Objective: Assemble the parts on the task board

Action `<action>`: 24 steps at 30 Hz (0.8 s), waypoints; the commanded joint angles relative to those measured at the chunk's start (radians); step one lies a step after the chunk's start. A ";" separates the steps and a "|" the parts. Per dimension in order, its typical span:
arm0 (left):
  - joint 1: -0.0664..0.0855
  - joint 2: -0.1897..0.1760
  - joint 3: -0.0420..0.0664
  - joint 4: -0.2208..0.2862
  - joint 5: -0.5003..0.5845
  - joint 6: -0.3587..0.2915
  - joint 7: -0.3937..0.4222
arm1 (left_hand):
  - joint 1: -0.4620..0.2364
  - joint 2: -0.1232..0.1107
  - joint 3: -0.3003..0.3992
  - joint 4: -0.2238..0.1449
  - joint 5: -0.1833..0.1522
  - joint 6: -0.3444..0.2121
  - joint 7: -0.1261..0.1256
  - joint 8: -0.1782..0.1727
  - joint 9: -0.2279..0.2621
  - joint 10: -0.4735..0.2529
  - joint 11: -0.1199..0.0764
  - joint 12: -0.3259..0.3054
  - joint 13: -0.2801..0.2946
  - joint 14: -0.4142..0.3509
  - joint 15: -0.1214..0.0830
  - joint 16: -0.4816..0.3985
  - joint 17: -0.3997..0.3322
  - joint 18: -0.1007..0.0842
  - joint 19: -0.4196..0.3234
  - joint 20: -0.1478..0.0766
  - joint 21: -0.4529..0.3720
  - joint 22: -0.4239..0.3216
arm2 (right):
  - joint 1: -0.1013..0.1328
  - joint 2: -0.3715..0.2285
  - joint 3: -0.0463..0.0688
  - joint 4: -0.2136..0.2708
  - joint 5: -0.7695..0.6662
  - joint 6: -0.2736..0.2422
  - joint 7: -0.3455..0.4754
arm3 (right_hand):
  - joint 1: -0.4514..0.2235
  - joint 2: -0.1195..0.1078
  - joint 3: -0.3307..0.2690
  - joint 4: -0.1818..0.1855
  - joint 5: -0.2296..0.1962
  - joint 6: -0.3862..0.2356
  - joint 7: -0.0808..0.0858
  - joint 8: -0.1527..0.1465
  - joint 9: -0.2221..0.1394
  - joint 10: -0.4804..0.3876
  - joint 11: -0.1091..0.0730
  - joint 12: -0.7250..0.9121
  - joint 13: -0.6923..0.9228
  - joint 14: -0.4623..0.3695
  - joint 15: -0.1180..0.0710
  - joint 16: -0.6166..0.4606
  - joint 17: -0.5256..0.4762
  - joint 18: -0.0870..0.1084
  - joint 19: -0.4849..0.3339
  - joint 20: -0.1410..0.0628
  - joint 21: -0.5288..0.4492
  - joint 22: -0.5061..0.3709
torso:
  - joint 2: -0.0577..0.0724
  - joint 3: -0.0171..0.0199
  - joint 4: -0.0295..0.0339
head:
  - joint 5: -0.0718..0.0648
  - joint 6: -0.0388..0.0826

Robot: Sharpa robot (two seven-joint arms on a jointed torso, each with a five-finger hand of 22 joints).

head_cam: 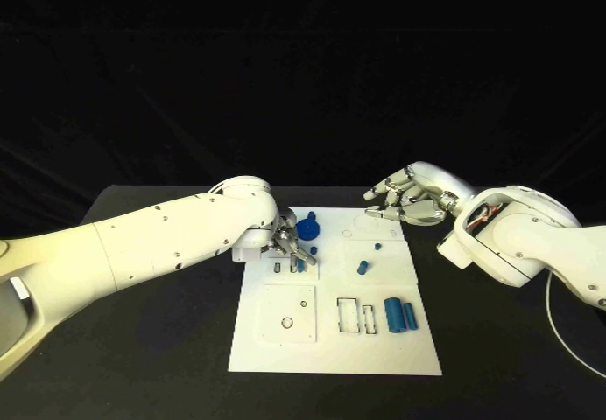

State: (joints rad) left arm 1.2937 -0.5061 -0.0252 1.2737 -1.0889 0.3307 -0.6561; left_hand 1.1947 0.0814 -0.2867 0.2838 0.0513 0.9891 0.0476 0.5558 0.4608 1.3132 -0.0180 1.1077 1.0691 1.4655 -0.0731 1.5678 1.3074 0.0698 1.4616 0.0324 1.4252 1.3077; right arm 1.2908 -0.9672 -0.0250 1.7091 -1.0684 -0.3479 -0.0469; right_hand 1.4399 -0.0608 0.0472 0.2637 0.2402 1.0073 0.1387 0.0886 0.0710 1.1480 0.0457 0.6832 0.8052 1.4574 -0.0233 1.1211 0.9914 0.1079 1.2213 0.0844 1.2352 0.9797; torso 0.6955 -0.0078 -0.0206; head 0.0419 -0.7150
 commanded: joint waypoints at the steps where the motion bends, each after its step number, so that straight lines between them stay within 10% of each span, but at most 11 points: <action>1: 0.001 0.004 0.000 -0.001 -0.003 0.024 0.000 | 0.014 0.000 -0.002 -0.007 -0.003 -0.010 0.002 0.006 0.004 -0.002 -0.003 -0.001 -0.001 0.105 -0.007 0.003 0.263 -0.017 0.007 -0.004 0.004 0.014 | 0.000 0.002 0.000 -0.002 -0.024 0.001 0.021 | 0.001 0.008 0.002 -0.001 0.003 0.009 -0.002 0.007 -0.001 -0.007 0.002 -0.004 -0.002 0.001 -0.003 -0.004 0.000 0.014 -0.007 0.000 -0.004 -0.001 | 0.000 -0.0002 -0.0006 | 0.001 -0.001; 10: 0.001 0.007 0.000 -0.003 -0.003 0.021 0.000 | 0.069 0.030 0.027 -0.029 -0.003 -0.022 0.002 0.019 0.027 -0.003 -0.003 -0.004 0.000 0.105 -0.007 0.003 0.263 -0.017 0.005 -0.003 0.004 0.016 | 0.000 0.003 0.000 -0.004 -0.023 0.004 0.019 | 0.001 0.008 0.002 -0.001 0.003 0.009 -0.002 0.007 -0.001 -0.007 0.002 -0.004 -0.002 0.001 -0.003 -0.004 0.000 0.014 -0.007 0.000 -0.004 -0.001 | 0.000 -0.0001 -0.0006 | 0.000 -0.004; 18: 0.001 0.007 0.000 -0.002 0.005 0.015 0.000 | 0.264 0.105 0.174 -0.142 0.000 -0.060 -0.010 0.012 0.043 -0.016 -0.015 -0.022 -0.009 0.105 -0.018 0.003 0.263 -0.016 0.002 -0.012 0.004 0.018 | 0.000 0.004 0.000 -0.007 -0.024 0.007 0.016 | 0.002 0.008 0.002 -0.001 0.003 0.009 -0.002 0.007 -0.001 -0.007 0.002 -0.004 -0.002 0.001 -0.003 -0.006 -0.003 0.015 -0.007 0.000 -0.005 -0.002 | 0.000 -0.0001 0.0003 | -0.002 -0.005; 24: 0.001 0.004 0.000 -0.001 0.021 0.012 0.001 | 0.309 0.077 0.299 -0.181 0.041 -0.079 0.001 -0.002 0.049 -0.024 -0.009 -0.047 -0.023 0.105 -0.011 0.003 0.263 -0.017 0.001 -0.008 0.003 0.021 | 0.000 0.005 0.000 -0.008 -0.026 0.011 0.015 | 0.002 0.008 0.002 -0.001 0.003 0.009 -0.002 0.007 -0.001 -0.007 0.002 -0.004 -0.002 0.001 -0.003 -0.006 -0.003 0.015 -0.007 0.000 -0.005 -0.002 | 0.001 0.0002 -0.0005 | -0.001 -0.007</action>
State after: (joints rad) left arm 1.2981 -0.5023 -0.0226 1.2727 -1.0818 0.3355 -0.6544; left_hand 1.4859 0.1612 -0.0890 0.2067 0.0884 0.9122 0.0461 0.5557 0.5057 1.2916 -0.0288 1.0619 1.0460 1.4656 -0.0840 1.5678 1.3080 0.0699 1.4615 0.0250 1.4251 1.3075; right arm 1.2908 -0.9637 -0.0250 1.7011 -1.0803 -0.3476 -0.0395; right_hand 1.4398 -0.0608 0.0472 0.2637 0.2401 1.0105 0.1352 0.0886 0.0711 1.1481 0.0458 0.6832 0.8041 1.4574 -0.0233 1.1212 0.9898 0.1079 1.2213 0.0844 1.2352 0.9782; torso 0.6959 -0.0077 -0.0207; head 0.0405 -0.7213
